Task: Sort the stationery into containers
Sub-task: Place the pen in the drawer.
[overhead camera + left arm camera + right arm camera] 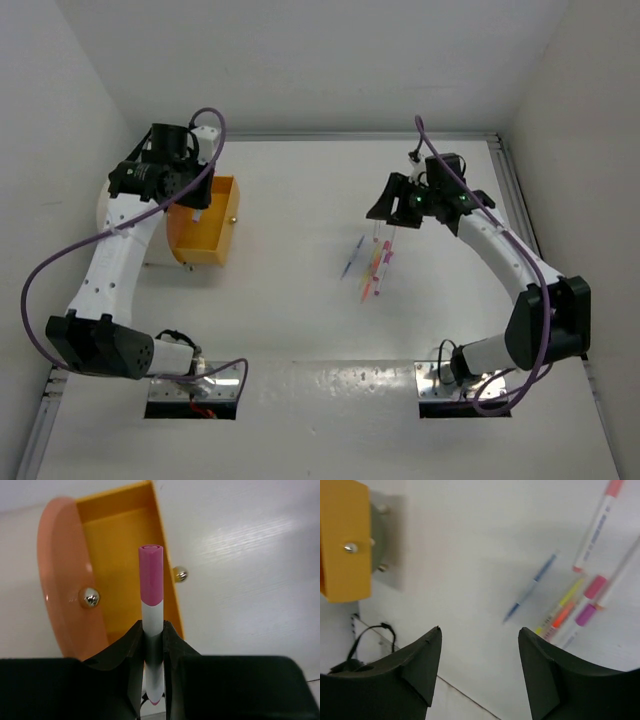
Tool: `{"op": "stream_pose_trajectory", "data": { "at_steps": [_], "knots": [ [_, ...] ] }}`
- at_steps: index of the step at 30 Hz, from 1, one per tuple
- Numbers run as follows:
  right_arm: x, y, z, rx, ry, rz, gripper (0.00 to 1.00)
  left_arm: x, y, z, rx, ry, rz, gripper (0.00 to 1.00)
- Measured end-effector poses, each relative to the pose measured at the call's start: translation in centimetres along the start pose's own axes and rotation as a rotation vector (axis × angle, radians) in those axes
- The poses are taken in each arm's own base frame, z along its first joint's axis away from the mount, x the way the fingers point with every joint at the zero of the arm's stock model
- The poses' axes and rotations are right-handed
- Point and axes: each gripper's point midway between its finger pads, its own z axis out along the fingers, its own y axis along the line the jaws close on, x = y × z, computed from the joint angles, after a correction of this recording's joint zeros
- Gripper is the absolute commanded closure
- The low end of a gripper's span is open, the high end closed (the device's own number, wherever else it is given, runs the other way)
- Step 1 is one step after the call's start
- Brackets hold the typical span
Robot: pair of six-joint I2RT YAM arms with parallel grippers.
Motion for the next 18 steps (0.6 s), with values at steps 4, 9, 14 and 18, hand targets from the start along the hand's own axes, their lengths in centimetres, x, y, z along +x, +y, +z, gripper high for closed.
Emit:
{"op": "stream_pose_trajectory", "data": {
  "at_steps": [4,9,14,18],
  "knots": [
    [1.4,-3.4,-0.2,0.078,0.04,0.017,0.41,1.9,1.8,1.0,-0.09,0.075,-0.008,0.87],
    [3.2,-6.9,-0.2,0.162,0.093,0.059,0.48,1.8,3.1,1.3,-0.159,0.082,-0.014,0.61],
    [4.7,-9.1,0.6,0.239,0.139,0.078,0.55,1.7,4.0,2.2,-0.199,0.091,-0.024,0.39],
    [5.5,-11.3,1.6,0.311,0.174,0.085,0.55,2.0,4.5,2.9,-0.213,0.114,-0.032,0.34]
  ]
}}
